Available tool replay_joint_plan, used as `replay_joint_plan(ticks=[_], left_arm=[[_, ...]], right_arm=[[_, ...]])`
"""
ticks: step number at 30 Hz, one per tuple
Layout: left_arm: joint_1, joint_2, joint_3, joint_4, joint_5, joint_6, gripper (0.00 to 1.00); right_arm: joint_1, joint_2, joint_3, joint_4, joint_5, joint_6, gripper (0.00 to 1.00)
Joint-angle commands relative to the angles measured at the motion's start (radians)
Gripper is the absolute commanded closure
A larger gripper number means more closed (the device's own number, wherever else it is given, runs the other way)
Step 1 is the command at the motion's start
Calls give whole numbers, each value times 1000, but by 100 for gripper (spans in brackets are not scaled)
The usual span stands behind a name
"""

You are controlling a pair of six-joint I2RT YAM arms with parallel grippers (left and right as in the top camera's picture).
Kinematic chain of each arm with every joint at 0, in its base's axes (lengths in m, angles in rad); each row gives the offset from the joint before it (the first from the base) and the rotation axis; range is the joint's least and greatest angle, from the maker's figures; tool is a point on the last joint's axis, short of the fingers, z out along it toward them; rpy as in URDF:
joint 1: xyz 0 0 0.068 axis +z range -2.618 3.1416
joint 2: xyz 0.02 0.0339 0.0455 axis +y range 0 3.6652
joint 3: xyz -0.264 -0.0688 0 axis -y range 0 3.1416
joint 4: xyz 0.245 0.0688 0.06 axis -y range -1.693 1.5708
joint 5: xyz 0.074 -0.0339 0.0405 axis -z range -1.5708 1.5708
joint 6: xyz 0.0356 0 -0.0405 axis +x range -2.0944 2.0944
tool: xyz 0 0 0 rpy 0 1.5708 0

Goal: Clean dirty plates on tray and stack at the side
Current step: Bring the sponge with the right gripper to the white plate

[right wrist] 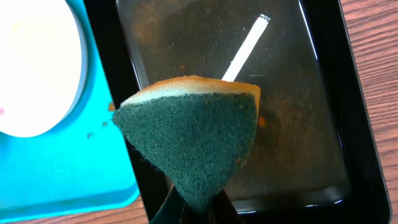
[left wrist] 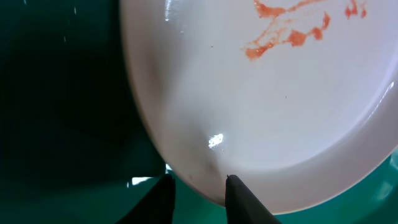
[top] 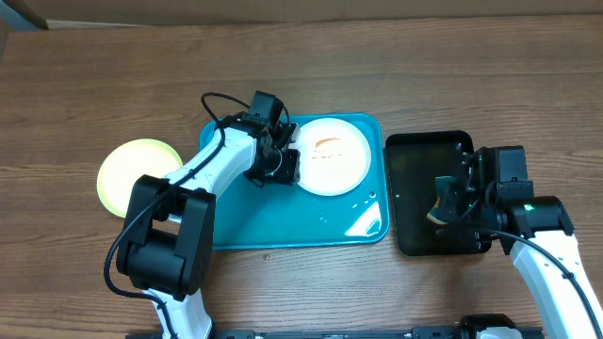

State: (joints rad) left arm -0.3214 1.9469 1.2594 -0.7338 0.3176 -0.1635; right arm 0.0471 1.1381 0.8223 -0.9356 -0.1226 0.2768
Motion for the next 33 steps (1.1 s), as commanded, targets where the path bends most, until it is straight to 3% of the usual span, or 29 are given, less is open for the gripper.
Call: replay_joint_plan(ticks=[1,8,14,17,19,26,33], left_arm=[[-5,9,-2,-73,-66,-2,80],[-5,9,-2,-175,-200,-2,81],[-5,9,-2,-169,-206,-10,81],[-6,9,-2,-163,-196,-9,93],[-7,9,-2,-163,-184,-10,94],[-14,9,-2,-150,-133,-9,96],[-51,9,-2,-143,-134,-5,96]], right_arm=[[-3,3,-4,6,10,3,96],[-3,3,-4,7,10,3,96],[-2,3,-4,17,-45,3,96],[0,3,-4,56,-148,-5,96],[13,3,-4,79,-196,-28,96],[170,63,70,43,-223,-27,96],[358,254,264,-16,-219,-27,96]])
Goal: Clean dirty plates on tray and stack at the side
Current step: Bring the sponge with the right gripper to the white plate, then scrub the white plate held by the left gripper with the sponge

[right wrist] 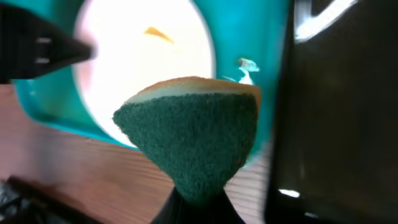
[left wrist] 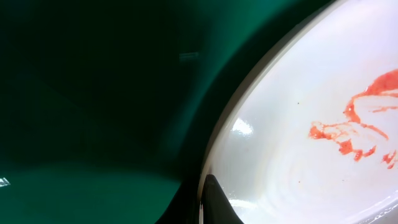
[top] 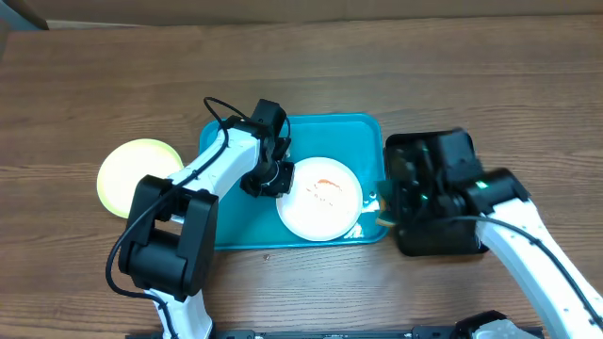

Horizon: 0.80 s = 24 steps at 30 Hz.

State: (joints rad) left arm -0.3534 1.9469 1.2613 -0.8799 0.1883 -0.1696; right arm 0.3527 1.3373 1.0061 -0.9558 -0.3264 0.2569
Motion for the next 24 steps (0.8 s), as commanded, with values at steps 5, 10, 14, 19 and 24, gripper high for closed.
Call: replay_joint_plan(ticks=[5,10,14,19,24], left_arm=[[-29,9,-3,1,-5,1,96],[-29,9,-3,1,-4,-3,96],[-30,9,-3,0,-4,-3,96],[-30,9,-3,1,-3,-4,96],[-35,9,-3,2,-3,-3,96]], right_arm=[[135,221,120,64,-11,2,96],[148,347,120,144,-9,62,96],[148,422,120,200,-9,70,96],[148,504,120,247,-8,105,96],[148,549,120,322,-9,117,96]])
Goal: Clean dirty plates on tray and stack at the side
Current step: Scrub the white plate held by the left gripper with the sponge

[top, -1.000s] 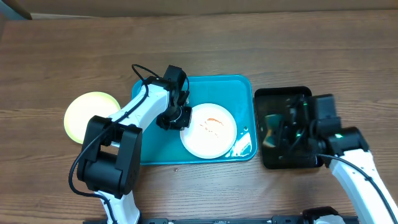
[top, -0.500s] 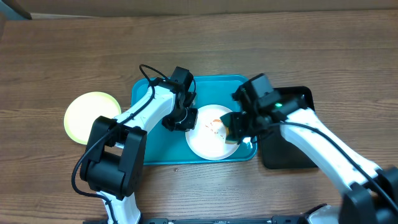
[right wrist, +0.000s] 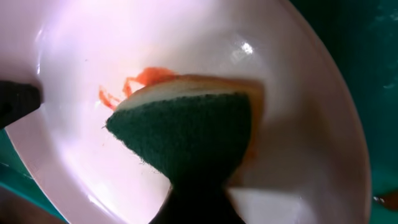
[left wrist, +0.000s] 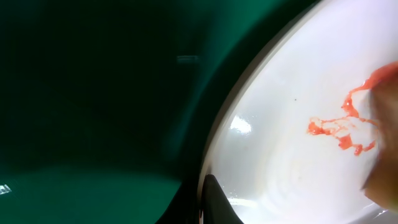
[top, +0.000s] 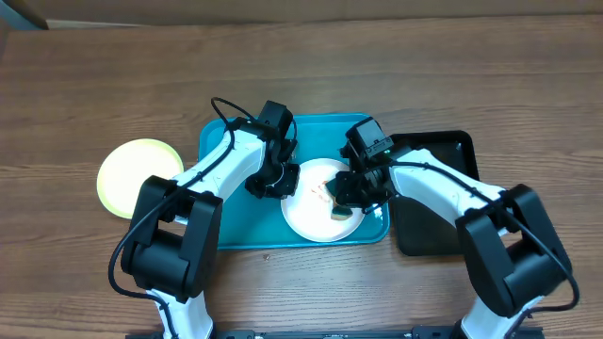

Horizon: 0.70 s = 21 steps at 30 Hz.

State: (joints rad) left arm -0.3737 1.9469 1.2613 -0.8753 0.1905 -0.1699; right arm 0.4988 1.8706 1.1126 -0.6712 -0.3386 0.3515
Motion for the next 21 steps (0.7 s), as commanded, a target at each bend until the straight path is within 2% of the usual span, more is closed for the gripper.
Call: replay_joint_plan(ticks=[1,6,11,15,21], left_arm=[[-16,9,-3,-2,-6,-3,96],[-25,9,-3,-2,-6,-3,96],[-41,9,-3,3,-6,-3,96],[-51,9,-3,9,-7,-3,96],[-52,9,-3,8,-7,-3,96]], right_arm=[[2,16,13,59,3,32,96],[6,16,13,184,-30,50,96],[39,18,13,196,-30,49,96],[89,19,13,103,-2,39,96],[100,19,13,-101,190,54,96]])
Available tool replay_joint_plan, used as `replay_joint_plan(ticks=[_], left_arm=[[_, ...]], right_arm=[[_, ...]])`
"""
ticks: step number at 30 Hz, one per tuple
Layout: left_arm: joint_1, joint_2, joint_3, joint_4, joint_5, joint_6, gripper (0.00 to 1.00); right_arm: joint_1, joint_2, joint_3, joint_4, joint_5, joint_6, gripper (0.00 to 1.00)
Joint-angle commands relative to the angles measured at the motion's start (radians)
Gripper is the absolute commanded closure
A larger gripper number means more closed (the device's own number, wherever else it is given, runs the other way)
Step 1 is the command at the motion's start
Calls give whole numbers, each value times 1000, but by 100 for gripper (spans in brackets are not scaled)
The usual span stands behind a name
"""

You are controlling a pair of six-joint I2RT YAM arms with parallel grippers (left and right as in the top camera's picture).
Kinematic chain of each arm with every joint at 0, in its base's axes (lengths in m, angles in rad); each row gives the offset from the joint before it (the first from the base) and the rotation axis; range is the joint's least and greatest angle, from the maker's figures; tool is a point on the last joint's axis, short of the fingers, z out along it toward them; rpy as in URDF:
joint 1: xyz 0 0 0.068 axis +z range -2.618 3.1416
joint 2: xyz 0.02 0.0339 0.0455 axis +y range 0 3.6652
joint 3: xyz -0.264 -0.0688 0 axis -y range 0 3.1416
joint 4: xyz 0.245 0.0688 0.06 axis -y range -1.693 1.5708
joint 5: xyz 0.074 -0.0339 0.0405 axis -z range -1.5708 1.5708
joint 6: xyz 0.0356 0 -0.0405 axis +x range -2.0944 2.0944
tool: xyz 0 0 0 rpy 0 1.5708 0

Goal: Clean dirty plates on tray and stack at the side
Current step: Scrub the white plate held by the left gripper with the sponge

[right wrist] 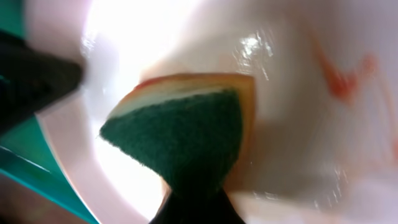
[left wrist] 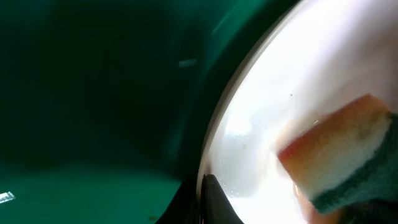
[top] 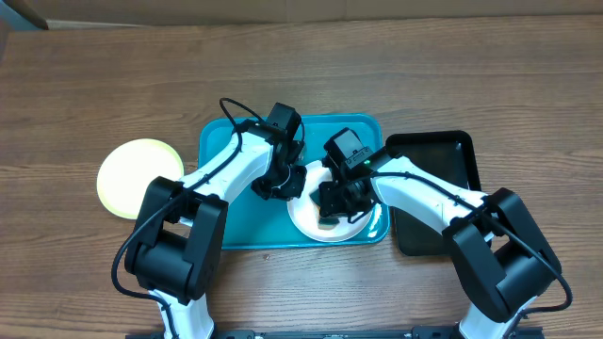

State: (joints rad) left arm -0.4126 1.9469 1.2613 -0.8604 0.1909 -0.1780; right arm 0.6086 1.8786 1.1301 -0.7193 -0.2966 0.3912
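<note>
A white plate (top: 350,227) with red smears (right wrist: 341,79) lies at the front right of the teal tray (top: 236,188). My left gripper (top: 287,185) is shut on the plate's left rim (left wrist: 214,155), fingers (left wrist: 211,199) pinching it. My right gripper (top: 330,209) is shut on a green-and-yellow sponge (right wrist: 186,134) and presses it onto the plate's left part; the same sponge (left wrist: 339,158) shows in the left wrist view. A clean yellow-green plate (top: 138,174) sits on the table left of the tray.
A black tray (top: 443,188) holding shallow liquid stands right of the teal tray. The wooden table (top: 94,85) extends behind and to the left. Both arms cross over the teal tray's middle.
The sponge in my right gripper has moved left across the white plate, toward the rim that the left gripper holds. Red smears now lie to its right. The plate has shifted slightly.
My left gripper stood at the white plate's edge at the tray's back while my right held the sponge over the black tray. Then the plate lay at the tray's front, rim pinched. The sponge came onto the plate and now rubs its left part.
</note>
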Motion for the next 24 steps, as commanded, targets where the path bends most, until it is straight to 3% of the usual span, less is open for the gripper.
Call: replay_joint_plan(ticks=[1,11,24], left_arm=[[-13,9,-3,-7,-7,5,96],[-13,9,-3,-24,-8,5,96],[-13,9,-3,-25,-7,5,96]], right_arm=[[-26,11,-3,-71,203,36,96],[-129,11,71,40,211,85,96],[11,49,69,25,153,56,92]])
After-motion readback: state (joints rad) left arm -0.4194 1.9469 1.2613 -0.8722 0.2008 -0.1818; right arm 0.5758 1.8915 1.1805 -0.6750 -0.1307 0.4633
